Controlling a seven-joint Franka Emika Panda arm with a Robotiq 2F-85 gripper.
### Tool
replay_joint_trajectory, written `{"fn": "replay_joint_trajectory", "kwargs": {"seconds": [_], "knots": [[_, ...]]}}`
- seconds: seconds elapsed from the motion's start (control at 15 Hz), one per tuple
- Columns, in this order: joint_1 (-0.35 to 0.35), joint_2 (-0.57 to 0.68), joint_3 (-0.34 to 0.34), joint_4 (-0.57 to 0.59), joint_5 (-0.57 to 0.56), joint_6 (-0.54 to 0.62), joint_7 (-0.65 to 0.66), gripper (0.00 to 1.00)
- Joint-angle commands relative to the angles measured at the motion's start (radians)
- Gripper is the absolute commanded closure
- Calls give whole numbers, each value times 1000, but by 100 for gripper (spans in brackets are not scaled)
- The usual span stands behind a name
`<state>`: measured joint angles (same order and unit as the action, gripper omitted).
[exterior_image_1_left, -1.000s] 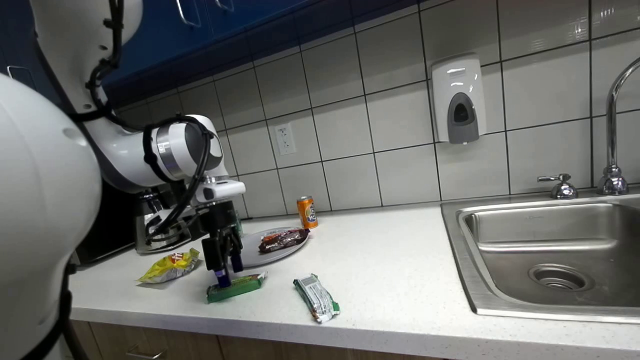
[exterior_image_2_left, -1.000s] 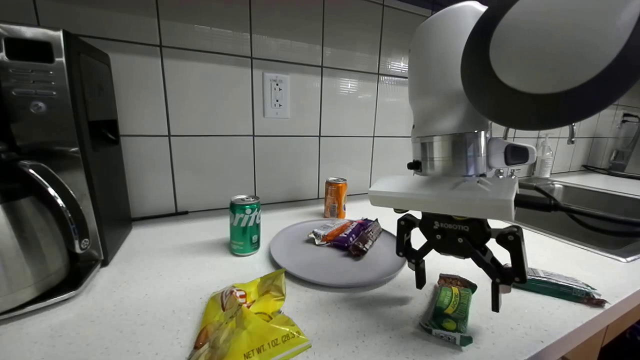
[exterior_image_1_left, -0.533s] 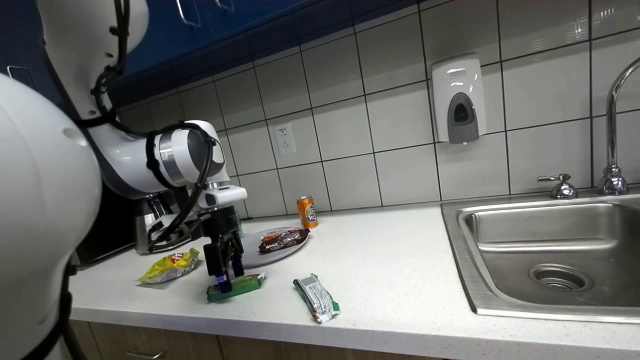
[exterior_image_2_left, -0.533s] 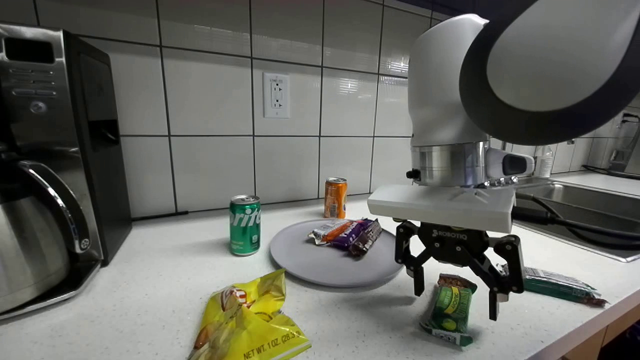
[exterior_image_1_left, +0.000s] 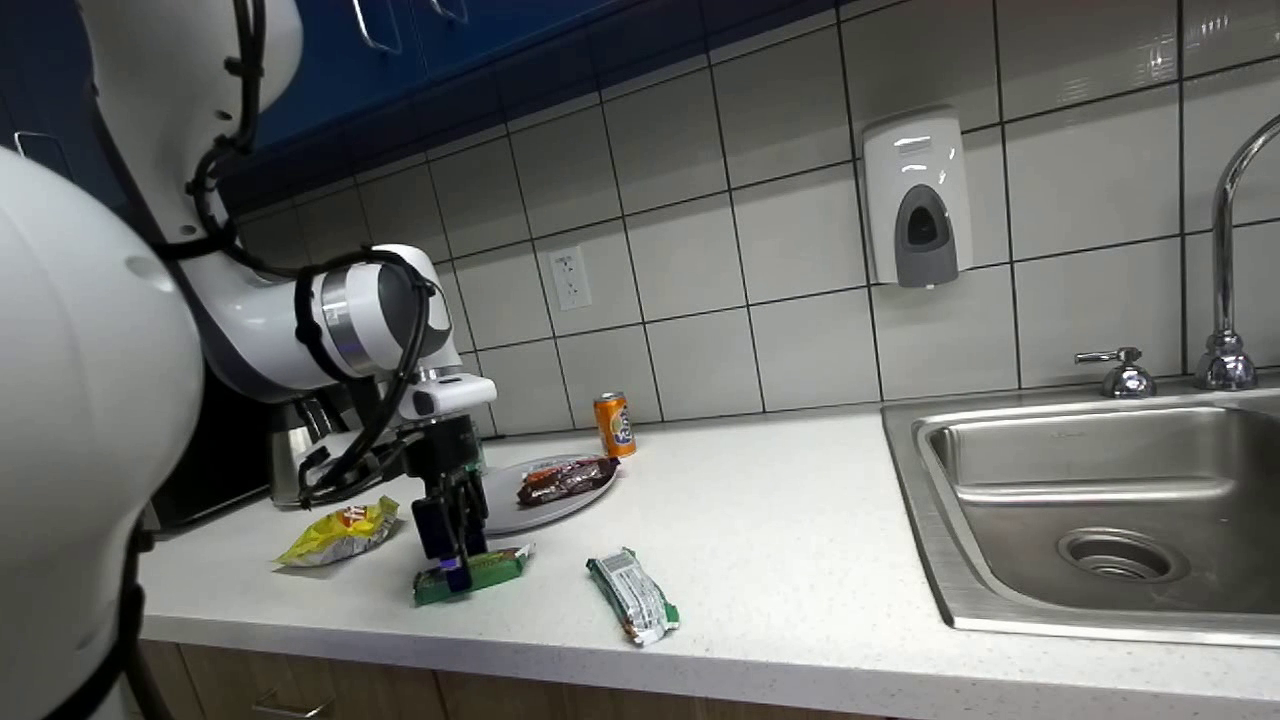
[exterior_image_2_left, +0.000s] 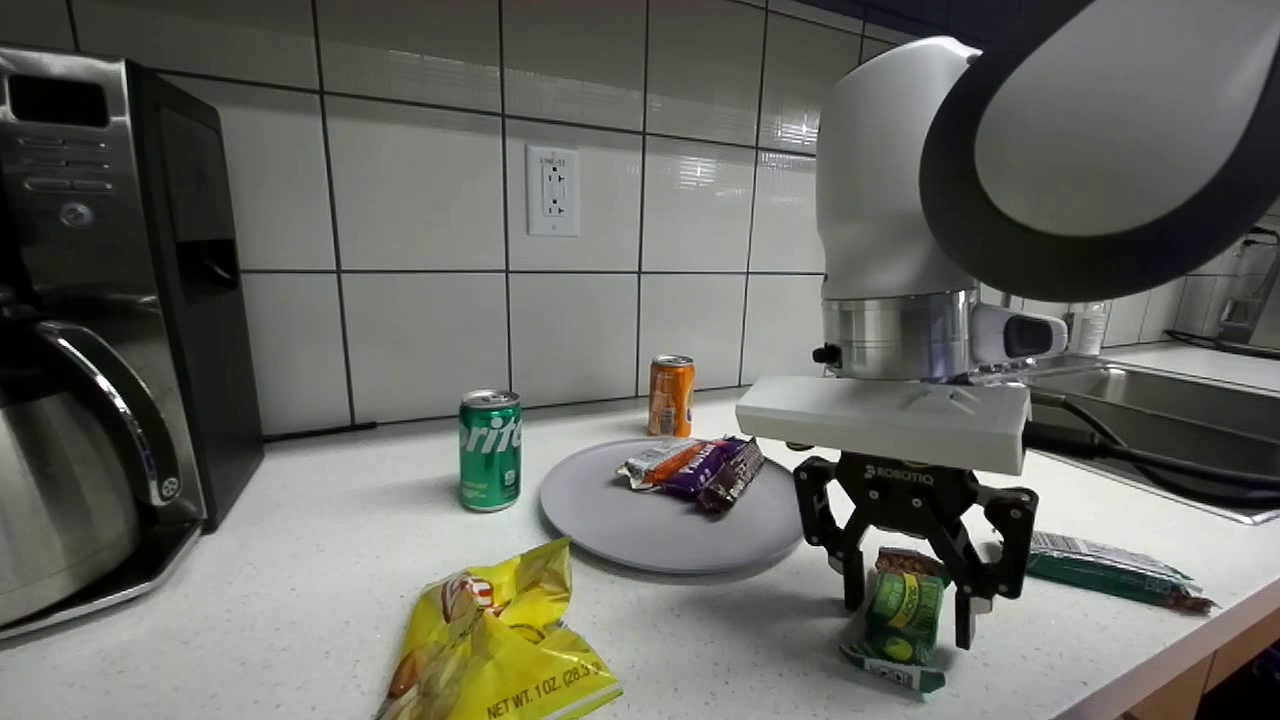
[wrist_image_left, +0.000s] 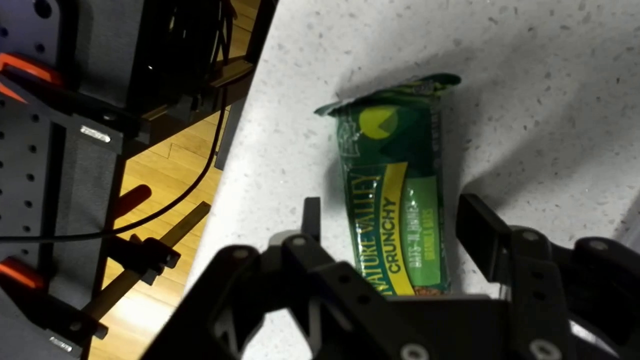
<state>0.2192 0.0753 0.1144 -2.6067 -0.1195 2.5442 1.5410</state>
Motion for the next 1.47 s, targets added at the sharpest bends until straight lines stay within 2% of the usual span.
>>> {"fn": "replay_joint_trajectory", "kwargs": {"seconds": [0.0,0.2,0.27,0.93,1.4], "knots": [[-12,-6,2,-12,-23,23,-4,60],[-12,-11,2,-12,-21,33,-6,81],[-11,-17,3,-11,-25,27,-4,84],[-13,-122,36,24,-14,-2,-55,84],[-29,-79,33,107,-60,3,-55,84]]}}
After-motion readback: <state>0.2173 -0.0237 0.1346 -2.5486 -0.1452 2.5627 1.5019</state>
